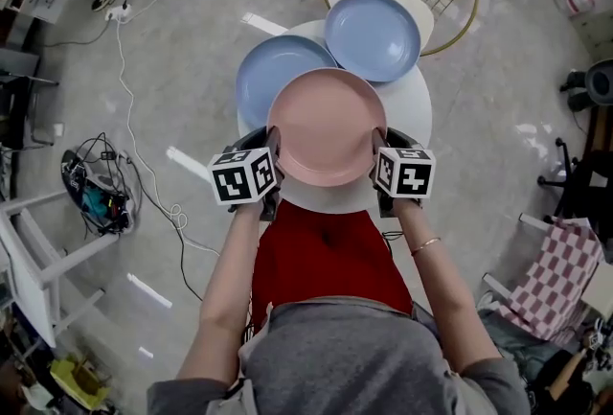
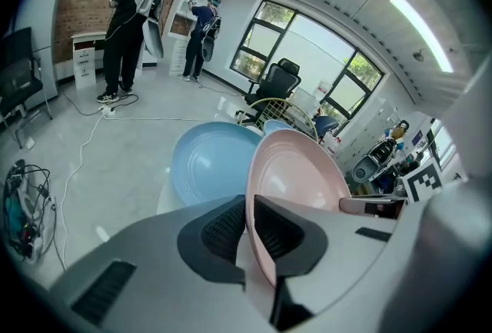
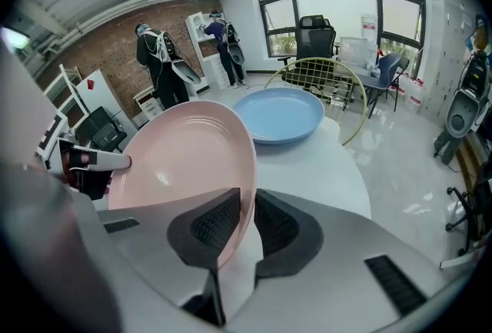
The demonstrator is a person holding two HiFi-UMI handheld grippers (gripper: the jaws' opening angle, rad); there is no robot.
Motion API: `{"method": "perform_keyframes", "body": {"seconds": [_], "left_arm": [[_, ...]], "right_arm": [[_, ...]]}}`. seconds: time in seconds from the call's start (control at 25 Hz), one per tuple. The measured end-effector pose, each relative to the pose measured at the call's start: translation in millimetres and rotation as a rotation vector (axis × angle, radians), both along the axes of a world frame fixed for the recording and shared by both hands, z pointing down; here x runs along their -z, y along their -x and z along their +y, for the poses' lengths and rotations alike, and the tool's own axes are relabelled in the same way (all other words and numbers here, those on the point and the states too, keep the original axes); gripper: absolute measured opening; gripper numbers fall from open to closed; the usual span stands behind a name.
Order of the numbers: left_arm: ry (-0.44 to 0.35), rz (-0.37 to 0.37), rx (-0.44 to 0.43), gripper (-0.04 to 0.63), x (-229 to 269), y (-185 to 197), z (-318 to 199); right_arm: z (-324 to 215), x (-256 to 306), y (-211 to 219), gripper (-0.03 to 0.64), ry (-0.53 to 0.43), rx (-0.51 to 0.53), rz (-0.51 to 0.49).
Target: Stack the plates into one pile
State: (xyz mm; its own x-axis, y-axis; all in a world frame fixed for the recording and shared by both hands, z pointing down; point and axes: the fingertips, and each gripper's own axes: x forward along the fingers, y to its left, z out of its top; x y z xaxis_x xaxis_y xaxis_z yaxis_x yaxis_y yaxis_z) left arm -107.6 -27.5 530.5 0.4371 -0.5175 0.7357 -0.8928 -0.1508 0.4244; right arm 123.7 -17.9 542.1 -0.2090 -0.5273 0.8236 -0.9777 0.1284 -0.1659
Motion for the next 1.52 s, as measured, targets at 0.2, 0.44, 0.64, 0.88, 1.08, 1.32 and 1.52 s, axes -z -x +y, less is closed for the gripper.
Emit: {"method": "perform_keyframes", "body": {"seconds": [0.2,0.44,0.64,0.88,1.08,1.32,1.52], "left_arm": [[0.007,-0.021,0.051,0.048,-7,31,-13],[0.028,-0.028,0.105,0.048,-18,61,-32],[0.036,-0.033,0.122,0.048,-23,74,-50],[0.040,-0.037,0.132,0.046,-32,87,-72],[0.054,-0.042,0.129,0.048,-39,91,-84],[0.077,-0.049,0.133,0.046,-51,93,-88],[0.071,-0.103,0.109,0.043,-54,93,-89]], "right_arm": [[-28,-6,31,0.072,0.006,0.053,0.001],[-56,-15,61,0.072,0.025,0.101,0.032],[-75,-19,75,0.074,0.013,0.140,0.071],[-95,-29,90,0.074,0.024,0.148,0.097],[-106,-32,93,0.074,0.033,0.151,0.117],[-111,-39,95,0.075,0.040,0.176,0.147],[-113,-41,91,0.078,0.027,0.191,0.214]]}}
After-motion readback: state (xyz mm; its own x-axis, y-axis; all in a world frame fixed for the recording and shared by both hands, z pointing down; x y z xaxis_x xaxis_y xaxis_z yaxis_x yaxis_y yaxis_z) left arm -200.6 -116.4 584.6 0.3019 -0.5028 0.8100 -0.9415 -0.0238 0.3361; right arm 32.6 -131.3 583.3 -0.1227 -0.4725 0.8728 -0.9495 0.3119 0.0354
